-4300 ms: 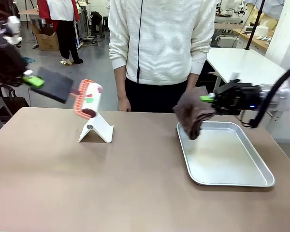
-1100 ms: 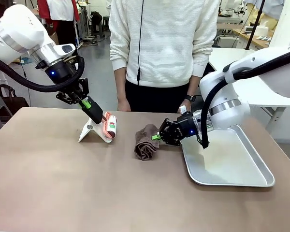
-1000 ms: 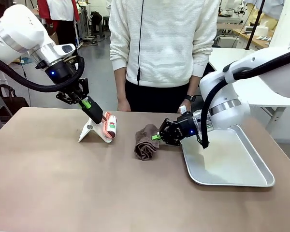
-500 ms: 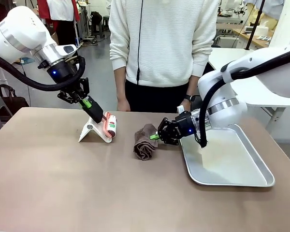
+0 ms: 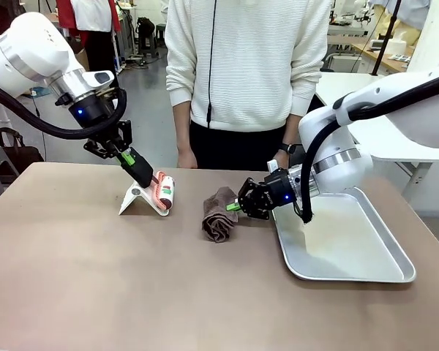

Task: Clean the surface of the table.
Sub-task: Return the Lint Roller and towel to their original positions.

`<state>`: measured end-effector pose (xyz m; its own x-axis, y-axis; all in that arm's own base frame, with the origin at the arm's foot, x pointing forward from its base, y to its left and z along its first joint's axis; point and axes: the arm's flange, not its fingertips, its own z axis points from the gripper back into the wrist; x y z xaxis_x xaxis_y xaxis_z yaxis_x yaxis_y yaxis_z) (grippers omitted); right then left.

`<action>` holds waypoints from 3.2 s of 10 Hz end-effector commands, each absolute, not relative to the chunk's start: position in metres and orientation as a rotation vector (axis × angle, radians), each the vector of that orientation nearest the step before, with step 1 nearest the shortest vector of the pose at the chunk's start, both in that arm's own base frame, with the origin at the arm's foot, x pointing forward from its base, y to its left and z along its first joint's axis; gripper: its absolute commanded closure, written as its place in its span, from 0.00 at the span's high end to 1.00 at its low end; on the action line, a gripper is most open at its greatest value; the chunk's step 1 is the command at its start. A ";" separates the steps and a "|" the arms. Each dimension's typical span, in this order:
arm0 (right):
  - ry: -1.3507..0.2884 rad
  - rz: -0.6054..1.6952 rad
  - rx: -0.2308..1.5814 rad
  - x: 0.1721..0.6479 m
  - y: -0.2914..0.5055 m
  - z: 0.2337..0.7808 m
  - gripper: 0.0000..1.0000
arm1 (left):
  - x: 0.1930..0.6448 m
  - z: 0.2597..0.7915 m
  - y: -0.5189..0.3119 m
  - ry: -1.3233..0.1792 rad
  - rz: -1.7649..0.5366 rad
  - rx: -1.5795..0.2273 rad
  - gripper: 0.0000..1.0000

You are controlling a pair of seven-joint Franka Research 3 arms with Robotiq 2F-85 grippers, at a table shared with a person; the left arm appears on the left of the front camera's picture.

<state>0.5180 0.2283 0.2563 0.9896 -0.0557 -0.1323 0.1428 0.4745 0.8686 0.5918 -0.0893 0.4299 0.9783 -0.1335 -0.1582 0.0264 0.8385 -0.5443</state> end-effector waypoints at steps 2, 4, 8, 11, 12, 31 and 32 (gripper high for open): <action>0.120 -0.123 1.058 0.526 0.230 0.261 0.03 | 0.595 0.429 -0.091 0.228 -0.067 -0.549 0.16; 0.133 -0.124 1.074 0.524 0.229 0.262 0.59 | 0.595 0.429 -0.092 0.237 -0.059 -0.537 0.73; 0.134 -0.119 1.071 0.524 0.228 0.264 0.84 | 0.592 0.435 -0.084 0.218 -0.046 -0.538 0.98; 0.125 -0.069 0.998 0.519 0.233 0.292 1.00 | 0.560 0.457 -0.068 0.174 -0.050 -0.563 1.00; 0.115 -0.068 0.928 0.518 0.237 0.308 1.00 | 0.545 0.467 -0.067 0.153 -0.064 -0.583 1.00; -0.041 -0.109 1.599 0.348 -0.035 0.374 1.00 | 0.361 0.429 0.055 -0.252 0.355 -1.239 1.00; -0.041 -0.109 1.599 0.348 -0.035 0.374 1.00 | 0.357 0.443 0.091 -0.363 0.300 -1.283 1.00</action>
<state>0.3482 -0.0383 0.3646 0.9944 -0.0983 -0.0401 0.0375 -0.0277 0.9989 0.3682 0.0769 0.4294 0.9087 0.4144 0.0500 -0.0754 0.2806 -0.9569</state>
